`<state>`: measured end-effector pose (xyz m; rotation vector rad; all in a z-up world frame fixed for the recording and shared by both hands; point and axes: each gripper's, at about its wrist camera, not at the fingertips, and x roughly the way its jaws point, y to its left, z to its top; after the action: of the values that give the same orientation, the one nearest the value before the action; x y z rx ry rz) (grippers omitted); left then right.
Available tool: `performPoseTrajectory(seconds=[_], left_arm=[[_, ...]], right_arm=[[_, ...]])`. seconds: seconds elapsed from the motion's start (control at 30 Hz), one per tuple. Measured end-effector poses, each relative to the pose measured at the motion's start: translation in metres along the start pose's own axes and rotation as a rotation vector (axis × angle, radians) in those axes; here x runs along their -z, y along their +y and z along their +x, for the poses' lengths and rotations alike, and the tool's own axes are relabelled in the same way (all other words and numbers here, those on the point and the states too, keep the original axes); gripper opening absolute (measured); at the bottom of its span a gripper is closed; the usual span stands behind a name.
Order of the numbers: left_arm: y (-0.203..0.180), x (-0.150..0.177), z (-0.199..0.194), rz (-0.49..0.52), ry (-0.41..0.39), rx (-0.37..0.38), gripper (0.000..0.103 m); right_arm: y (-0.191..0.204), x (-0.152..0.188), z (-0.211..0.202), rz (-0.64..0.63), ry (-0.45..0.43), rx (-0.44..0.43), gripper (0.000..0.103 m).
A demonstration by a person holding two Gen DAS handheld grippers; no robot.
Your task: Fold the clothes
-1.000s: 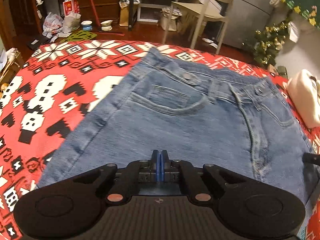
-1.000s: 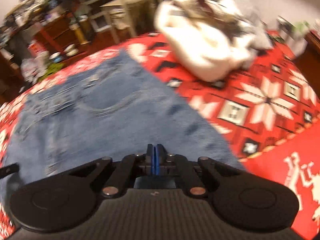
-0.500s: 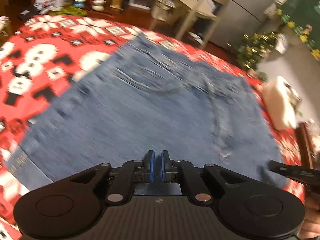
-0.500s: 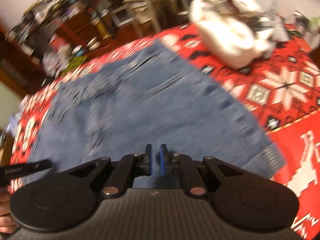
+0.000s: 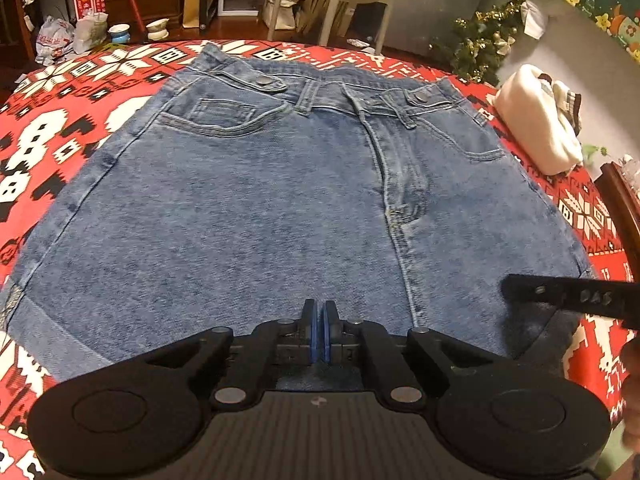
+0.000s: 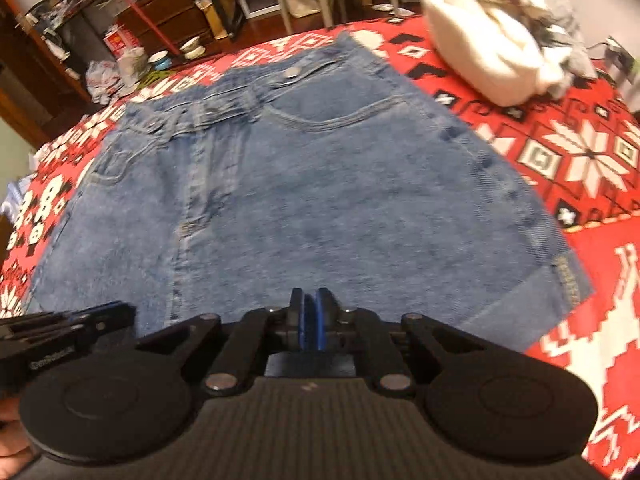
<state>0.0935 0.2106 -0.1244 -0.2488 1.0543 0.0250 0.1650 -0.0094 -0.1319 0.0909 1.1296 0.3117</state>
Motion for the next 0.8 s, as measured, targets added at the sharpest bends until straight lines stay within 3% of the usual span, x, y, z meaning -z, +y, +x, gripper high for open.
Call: performPoseTrajectory(seconds=[0.13, 0.23, 0.3, 0.47, 0.7, 0.8], left_arm=[[0.013, 0.003, -0.005, -0.049, 0.013, 0.011, 0.005], [0.021, 0.004, -0.009, -0.079, 0.016, 0.01, 0.005], [0.026, 0.005, -0.011, -0.097, 0.017, 0.006, 0.005], [0.035, 0.008, -0.017, -0.141, 0.011, 0.015, 0.006], [0.031, 0.021, -0.034, -0.141, -0.02, 0.023, 0.013], [0.024, 0.029, -0.047, -0.117, -0.06, 0.052, 0.017]], right_arm=[[-0.025, -0.005, -0.002, 0.026, -0.006, 0.029, 0.004], [-0.043, -0.01, -0.006, 0.073, -0.028, 0.104, 0.016], [-0.059, -0.01, -0.007, 0.096, -0.018, 0.133, 0.013], [-0.08, -0.009, -0.021, 0.188, -0.034, 0.111, 0.017], [-0.039, 0.014, -0.034, 0.04, -0.042, 0.081, 0.02], [-0.019, 0.023, -0.045, -0.023, -0.06, 0.056, 0.032]])
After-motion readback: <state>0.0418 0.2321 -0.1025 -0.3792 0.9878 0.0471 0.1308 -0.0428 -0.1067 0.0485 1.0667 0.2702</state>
